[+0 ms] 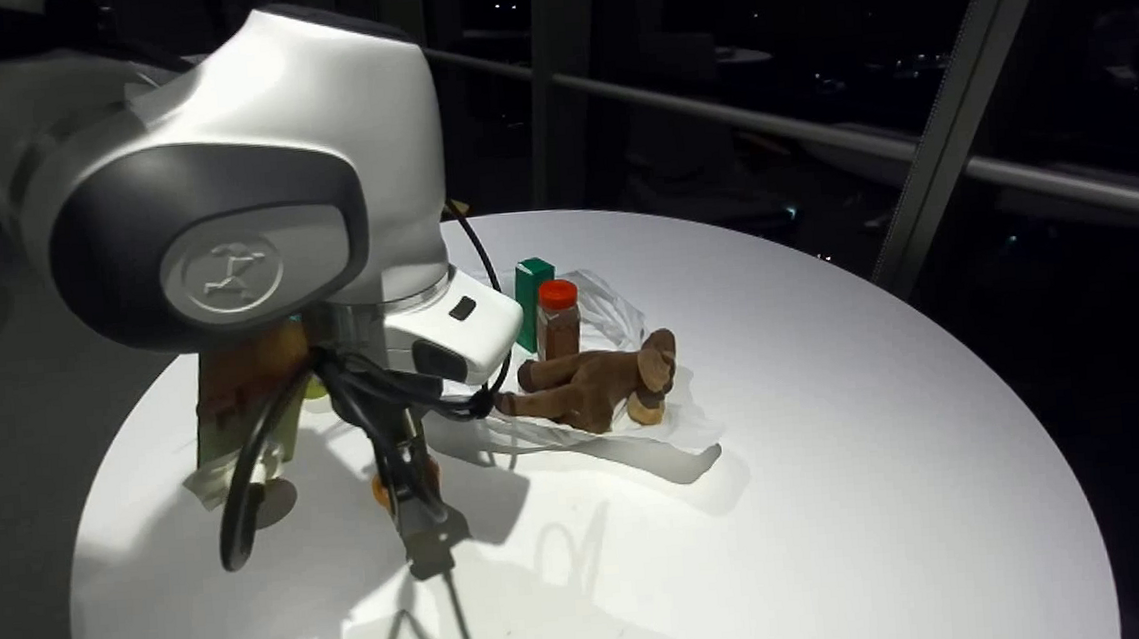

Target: Put the things on the table into the plastic bag

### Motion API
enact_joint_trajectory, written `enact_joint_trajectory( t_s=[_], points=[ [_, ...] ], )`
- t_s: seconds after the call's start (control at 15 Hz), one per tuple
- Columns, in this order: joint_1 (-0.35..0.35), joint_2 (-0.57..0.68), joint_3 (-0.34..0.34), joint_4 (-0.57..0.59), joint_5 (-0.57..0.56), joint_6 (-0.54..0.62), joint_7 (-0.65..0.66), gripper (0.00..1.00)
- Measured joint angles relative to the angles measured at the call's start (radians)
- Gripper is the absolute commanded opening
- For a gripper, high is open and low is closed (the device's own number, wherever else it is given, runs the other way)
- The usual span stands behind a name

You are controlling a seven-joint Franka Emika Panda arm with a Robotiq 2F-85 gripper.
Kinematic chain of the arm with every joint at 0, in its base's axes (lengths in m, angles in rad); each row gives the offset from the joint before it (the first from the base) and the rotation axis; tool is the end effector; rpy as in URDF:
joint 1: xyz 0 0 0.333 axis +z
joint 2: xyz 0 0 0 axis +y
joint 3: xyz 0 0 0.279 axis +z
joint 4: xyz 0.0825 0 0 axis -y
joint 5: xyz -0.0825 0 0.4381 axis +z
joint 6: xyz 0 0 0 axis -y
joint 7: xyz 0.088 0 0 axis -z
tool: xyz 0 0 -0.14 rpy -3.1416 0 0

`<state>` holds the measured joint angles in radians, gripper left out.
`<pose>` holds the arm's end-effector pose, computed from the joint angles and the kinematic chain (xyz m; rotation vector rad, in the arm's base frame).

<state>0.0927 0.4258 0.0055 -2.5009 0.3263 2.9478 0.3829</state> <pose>0.4519 0.0259 0.0038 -2.9311 0.9145 -0.0056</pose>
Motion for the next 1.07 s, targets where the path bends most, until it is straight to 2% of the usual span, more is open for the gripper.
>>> enact_joint_trajectory(
  t_s=[0.2, 0.4, 0.53, 0.73, 1.07],
  points=[
    [0.089, -0.054, -0.084, -0.031, -0.072, -0.004, 0.061, 0.23],
    [0.216, -0.122, -0.203, -0.032, -0.217, -0.055, 0.173, 0.23],
    [0.261, -0.152, -0.24, -0.001, -0.316, -0.103, 0.241, 0.23],
    [0.263, -0.155, -0.229, 0.097, -0.394, -0.185, 0.279, 0.23],
    [0.215, -0.096, -0.156, 0.294, -0.4, -0.329, 0.278, 0.23]
  ],
)
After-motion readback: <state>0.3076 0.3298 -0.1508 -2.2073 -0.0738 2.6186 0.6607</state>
